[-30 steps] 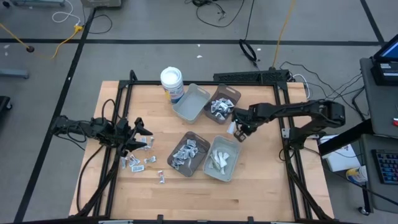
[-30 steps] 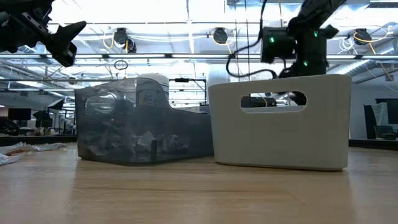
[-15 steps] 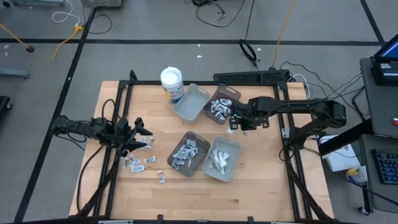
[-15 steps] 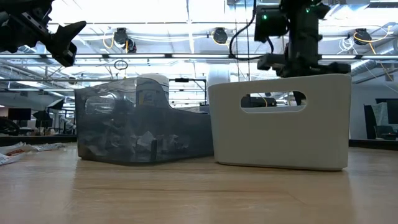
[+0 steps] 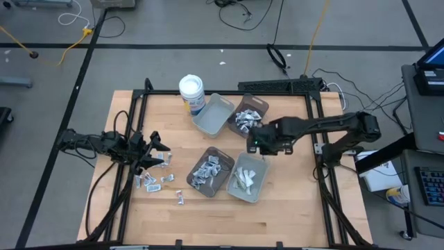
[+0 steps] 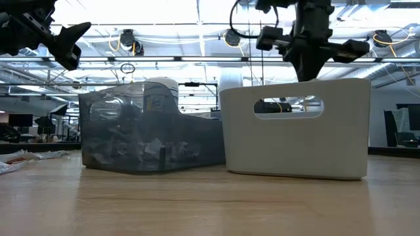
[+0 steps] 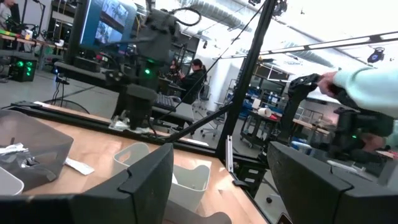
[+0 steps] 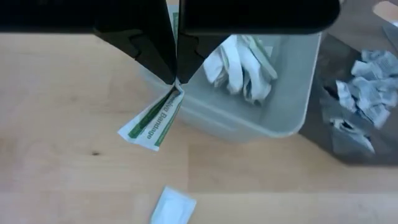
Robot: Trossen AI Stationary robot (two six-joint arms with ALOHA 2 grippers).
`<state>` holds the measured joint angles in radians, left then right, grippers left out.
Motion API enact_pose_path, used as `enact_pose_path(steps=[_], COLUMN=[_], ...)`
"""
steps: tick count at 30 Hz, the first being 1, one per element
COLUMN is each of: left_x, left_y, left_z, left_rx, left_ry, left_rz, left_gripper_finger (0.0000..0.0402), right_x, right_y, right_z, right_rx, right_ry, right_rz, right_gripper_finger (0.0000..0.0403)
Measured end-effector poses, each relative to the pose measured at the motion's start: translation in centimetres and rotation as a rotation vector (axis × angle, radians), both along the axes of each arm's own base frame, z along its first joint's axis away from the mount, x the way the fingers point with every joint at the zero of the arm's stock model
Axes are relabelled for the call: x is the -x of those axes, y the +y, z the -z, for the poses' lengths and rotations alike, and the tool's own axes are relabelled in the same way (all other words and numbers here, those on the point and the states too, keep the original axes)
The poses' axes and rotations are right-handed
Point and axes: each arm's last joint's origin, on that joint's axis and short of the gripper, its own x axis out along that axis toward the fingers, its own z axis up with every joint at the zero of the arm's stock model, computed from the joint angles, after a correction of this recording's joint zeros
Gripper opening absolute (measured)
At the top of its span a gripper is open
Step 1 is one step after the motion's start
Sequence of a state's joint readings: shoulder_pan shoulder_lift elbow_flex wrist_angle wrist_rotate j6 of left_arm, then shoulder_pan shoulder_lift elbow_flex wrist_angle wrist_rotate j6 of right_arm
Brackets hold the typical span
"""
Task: Pick & Place First Aid Supplies
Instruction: Put the green bandage into the bottom gray bin
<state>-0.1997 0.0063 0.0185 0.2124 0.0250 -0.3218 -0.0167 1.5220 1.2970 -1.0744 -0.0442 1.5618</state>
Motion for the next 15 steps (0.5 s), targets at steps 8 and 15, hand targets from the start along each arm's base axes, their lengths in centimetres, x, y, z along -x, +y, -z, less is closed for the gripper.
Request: enact_pose_path(steps=[8, 15], left_x=[0.0, 0.0], left_y=[0.0, 0.0], left_z=[0.0, 0.0], left_rx=[0.0, 0.0], left_ry=[0.001, 0.0], left_rz=[0.0, 0.0], left_gripper_finger=[0.0267, 0.0267], right_x=[-3.0, -5.3], right_y=[4.0, 7.1], right_z=[-0.3, -0.3], right_rx=[0.037, 0.038], right_ry=[-0.012, -0.027], right_rz=[-0.048, -0.066], right_gripper_finger=[0.0, 0.0])
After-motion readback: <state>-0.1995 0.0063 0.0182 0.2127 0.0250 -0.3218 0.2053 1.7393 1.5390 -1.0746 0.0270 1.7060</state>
